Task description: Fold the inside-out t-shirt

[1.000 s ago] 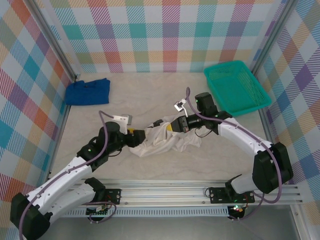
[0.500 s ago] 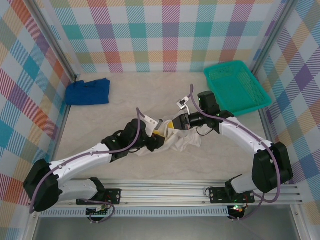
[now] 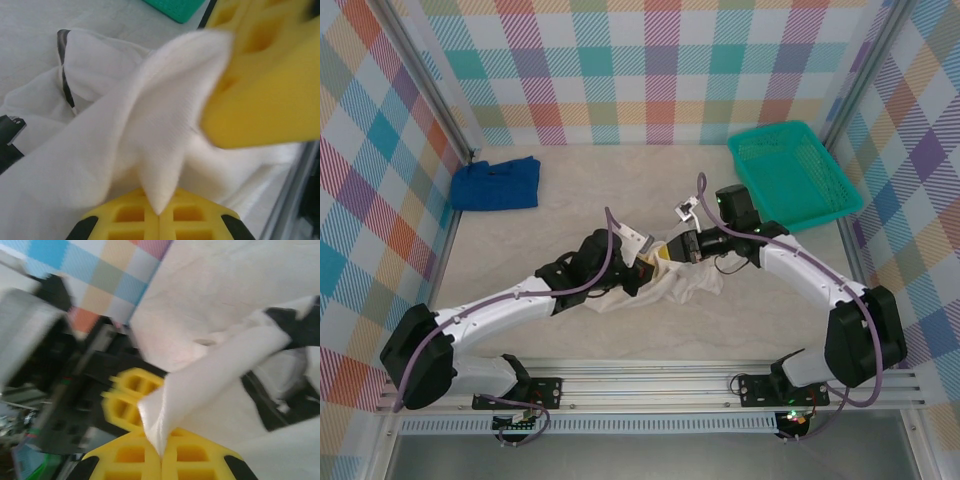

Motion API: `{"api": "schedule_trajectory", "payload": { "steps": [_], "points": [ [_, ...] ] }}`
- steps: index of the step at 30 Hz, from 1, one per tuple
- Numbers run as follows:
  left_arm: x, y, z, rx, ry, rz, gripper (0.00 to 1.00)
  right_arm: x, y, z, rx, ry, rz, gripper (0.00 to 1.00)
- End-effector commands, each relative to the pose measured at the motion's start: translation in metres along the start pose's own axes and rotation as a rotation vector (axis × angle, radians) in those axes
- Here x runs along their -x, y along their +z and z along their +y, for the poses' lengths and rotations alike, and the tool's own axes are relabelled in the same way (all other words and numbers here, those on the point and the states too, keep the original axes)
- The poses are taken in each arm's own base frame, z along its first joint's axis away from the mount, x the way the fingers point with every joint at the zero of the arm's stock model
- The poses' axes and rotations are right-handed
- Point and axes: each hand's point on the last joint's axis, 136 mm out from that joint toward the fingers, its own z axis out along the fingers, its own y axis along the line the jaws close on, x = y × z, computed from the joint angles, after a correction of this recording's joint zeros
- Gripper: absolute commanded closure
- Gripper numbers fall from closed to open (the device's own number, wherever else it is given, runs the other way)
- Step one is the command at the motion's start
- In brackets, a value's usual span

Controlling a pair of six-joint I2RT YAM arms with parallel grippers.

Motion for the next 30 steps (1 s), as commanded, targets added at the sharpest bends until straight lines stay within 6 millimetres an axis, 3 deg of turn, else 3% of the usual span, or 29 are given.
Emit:
{"api": "schedule_trajectory", "payload": {
  "steps": [1, 6, 11, 14, 19, 23, 30],
  "points": [
    [0.042, -0.037, -0.032, -0.151, -0.079, -0.081, 1.0, 0.002, -0.022, -0.036, -0.321, -0.112, -0.009, 0.99],
    [0.055, -0.066, -0.063, -0.299, -0.248, 0.012, 1.0, 0.029, -0.03, -0.057, -0.6, -0.249, -0.079, 0.95],
    [0.059, -0.069, -0.049, -0.244, -0.412, 0.047, 1.0, 0.042, -0.041, -0.06, -0.753, -0.31, -0.127, 0.79],
    [0.064, -0.062, -0.041, -0.222, -0.47, 0.006, 1.0, 0.033, -0.047, -0.04, -0.688, -0.349, -0.172, 0.67],
    [0.072, -0.058, -0.04, -0.254, -0.514, -0.05, 1.0, -0.007, -0.039, 0.009, -0.398, -0.395, -0.214, 0.54],
    [0.07, -0.057, -0.039, -0.251, -0.516, -0.047, 1.0, -0.028, -0.027, 0.015, -0.282, -0.383, -0.206, 0.52],
    [0.068, -0.057, -0.037, -0.24, -0.511, -0.045, 1.0, -0.036, -0.004, 0.019, -0.175, -0.38, -0.15, 0.52]
  ]
}}
